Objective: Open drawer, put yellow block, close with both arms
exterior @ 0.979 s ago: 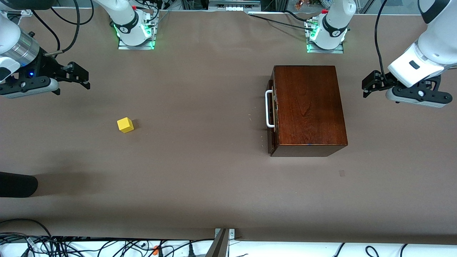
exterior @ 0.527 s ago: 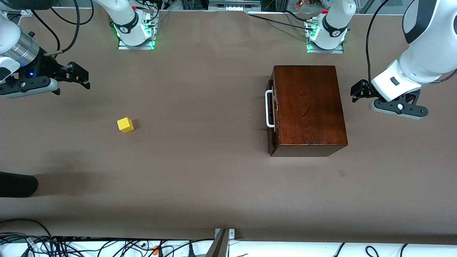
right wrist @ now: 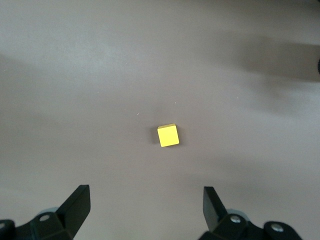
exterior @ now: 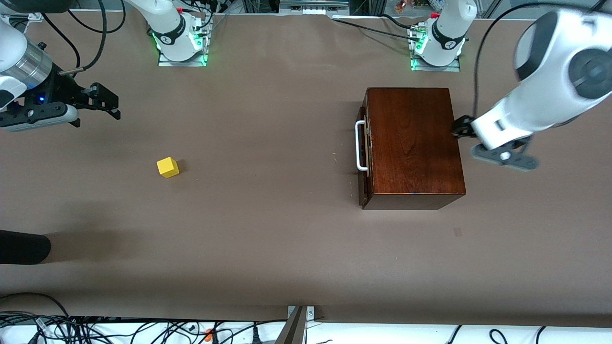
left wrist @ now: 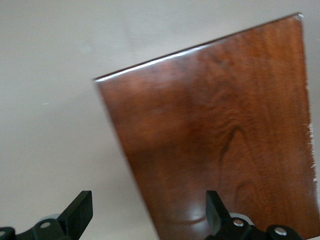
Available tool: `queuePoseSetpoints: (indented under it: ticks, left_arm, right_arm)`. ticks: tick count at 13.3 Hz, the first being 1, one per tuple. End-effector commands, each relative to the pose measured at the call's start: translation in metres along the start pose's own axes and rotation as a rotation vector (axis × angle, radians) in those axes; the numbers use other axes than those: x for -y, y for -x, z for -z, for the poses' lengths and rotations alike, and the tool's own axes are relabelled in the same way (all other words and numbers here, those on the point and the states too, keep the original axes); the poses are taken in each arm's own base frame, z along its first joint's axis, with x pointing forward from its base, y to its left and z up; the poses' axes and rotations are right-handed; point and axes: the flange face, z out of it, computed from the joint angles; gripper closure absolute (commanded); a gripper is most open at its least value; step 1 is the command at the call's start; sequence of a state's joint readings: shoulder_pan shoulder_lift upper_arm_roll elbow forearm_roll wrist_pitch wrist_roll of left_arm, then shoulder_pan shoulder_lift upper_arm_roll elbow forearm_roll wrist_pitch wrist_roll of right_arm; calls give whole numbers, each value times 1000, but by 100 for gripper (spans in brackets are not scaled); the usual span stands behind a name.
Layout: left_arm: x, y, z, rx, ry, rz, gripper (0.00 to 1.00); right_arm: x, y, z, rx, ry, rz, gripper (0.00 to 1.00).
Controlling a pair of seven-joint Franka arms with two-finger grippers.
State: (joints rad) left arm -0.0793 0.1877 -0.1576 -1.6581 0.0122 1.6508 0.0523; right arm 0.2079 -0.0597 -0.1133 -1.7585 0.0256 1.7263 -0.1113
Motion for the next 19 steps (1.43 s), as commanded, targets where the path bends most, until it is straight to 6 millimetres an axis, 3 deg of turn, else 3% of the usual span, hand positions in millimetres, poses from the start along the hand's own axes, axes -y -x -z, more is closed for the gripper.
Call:
queuePoseSetpoints:
  ticks: [1,2,6,8,10,13,16,19]
  left_arm:
    - [-66,-21,3,-38,30,8,0]
    - [-87,-30,-5,-43,33,55,0]
    - [-212,-50,-38,-19,11,141,0]
    - [-245,-56,-53,-41,2,168,0]
    - [-256,-61,-74,-67,-42,170,0]
    - [-288,-57,-114,-40,-115,142,0]
    - [-286,-52,-137,-29,-189,148,0]
    - [-294,-47,-143,-22,-198,135,0]
  right_arm:
    - [0,-2,6,-8,-4,5,0]
    - [-2,-2,6,-7,-4,2,0]
    - [-2,-2,6,-10,-2,3,0]
    - [-3,-2,6,-10,-4,1,0]
    - [-1,-2,6,-13,-3,4,0]
    - [0,-2,6,-13,-3,5,0]
    - [0,-3,6,-16,-3,5,0]
    - [0,-3,6,-16,-4,5,0]
